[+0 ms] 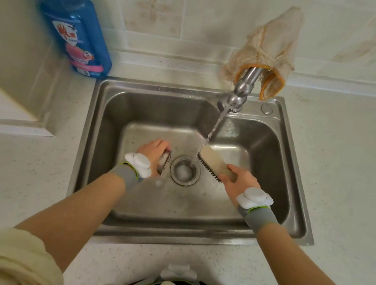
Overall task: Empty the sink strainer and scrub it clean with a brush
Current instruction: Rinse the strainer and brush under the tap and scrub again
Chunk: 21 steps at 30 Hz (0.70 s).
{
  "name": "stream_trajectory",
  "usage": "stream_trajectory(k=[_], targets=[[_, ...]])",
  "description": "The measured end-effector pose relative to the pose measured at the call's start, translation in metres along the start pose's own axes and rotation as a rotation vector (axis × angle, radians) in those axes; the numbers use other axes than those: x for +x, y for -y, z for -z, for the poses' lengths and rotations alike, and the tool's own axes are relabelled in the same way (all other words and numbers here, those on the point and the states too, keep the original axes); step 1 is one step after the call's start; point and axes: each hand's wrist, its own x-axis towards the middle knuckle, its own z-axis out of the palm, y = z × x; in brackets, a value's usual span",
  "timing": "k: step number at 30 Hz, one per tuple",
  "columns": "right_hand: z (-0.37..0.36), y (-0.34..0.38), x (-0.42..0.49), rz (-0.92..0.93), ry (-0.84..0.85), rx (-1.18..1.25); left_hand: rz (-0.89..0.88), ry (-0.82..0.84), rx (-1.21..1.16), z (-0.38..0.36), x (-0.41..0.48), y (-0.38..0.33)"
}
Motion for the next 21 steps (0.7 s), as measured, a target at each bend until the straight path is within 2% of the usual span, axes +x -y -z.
stream_trajectory(k=[4, 11, 13, 16, 21], targets=[[-0.006, 0.004, -0.005, -0.014, 0.040, 0.003, 0.011, 0.089, 0.150, -0.005, -0.010, 0.007], [-0.005, 0.000, -0.014, -0.051, 0.034, 0.006, -0.030, 0.037, 0.159, -0.010, 0.001, -0.008], [-0.002, -0.003, -0.016, -0.074, 0.036, 0.028, -0.015, 0.018, 0.090, -0.011, 0.004, -0.015], [0.000, -0.007, -0.015, -0.126, 0.035, 0.072, 0.051, -0.049, -0.163, -0.008, 0.008, -0.027], [0.013, -0.005, -0.008, -0.169, 0.046, 0.085, 0.050, -0.128, -0.415, 0.003, 0.022, -0.051]])
